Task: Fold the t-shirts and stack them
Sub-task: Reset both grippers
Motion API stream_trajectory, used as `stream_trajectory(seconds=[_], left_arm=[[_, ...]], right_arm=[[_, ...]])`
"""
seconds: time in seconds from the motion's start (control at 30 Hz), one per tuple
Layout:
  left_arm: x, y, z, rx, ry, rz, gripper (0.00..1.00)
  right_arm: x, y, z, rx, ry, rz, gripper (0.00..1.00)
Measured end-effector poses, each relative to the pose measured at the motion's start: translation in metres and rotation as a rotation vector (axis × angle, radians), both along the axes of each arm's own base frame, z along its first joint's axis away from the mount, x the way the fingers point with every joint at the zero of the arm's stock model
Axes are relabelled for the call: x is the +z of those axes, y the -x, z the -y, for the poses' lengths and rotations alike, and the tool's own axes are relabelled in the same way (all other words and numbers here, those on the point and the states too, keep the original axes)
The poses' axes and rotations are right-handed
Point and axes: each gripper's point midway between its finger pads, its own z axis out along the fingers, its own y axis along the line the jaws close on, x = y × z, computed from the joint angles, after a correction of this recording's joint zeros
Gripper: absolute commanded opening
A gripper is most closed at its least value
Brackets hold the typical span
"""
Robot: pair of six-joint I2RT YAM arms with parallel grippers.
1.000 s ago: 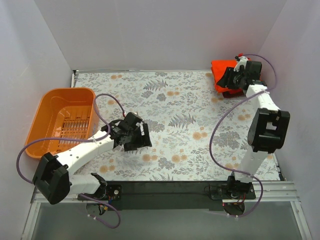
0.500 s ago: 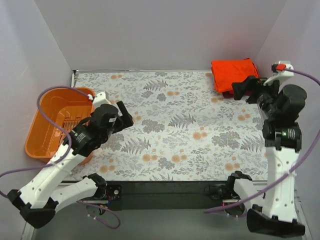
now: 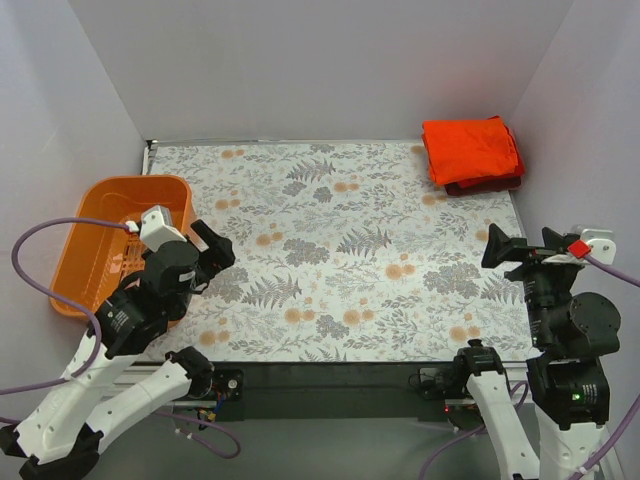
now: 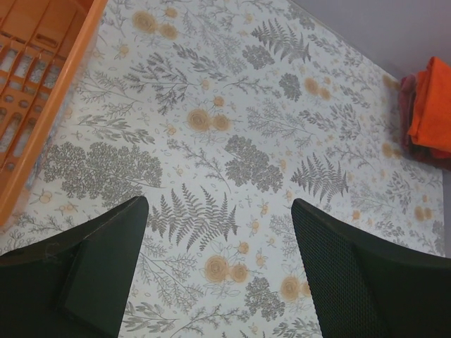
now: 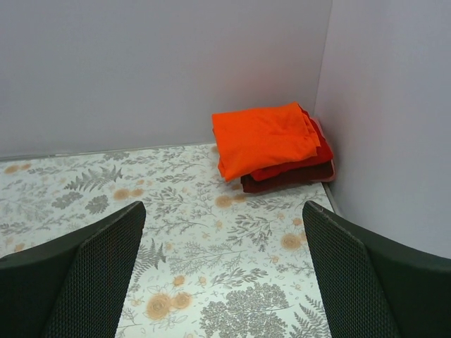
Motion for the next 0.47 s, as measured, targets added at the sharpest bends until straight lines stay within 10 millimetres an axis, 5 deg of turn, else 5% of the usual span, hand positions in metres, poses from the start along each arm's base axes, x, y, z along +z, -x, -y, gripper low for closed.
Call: stream_trajectory(seconds=[0.17,0.47], left_arm=[[-0.023,0.002,-0.001,0.016,-0.011,-0.053,0.82],[-0.031,0.002,0.002,0.021,0.003,-0.073,0.82]], right_arm=[[-0.006,-0.001,-0.001,0.009,0.032,-0.004,0.98],[-0.025,-0.010,-0.007,0.040,0.082,-0.038,0.98]])
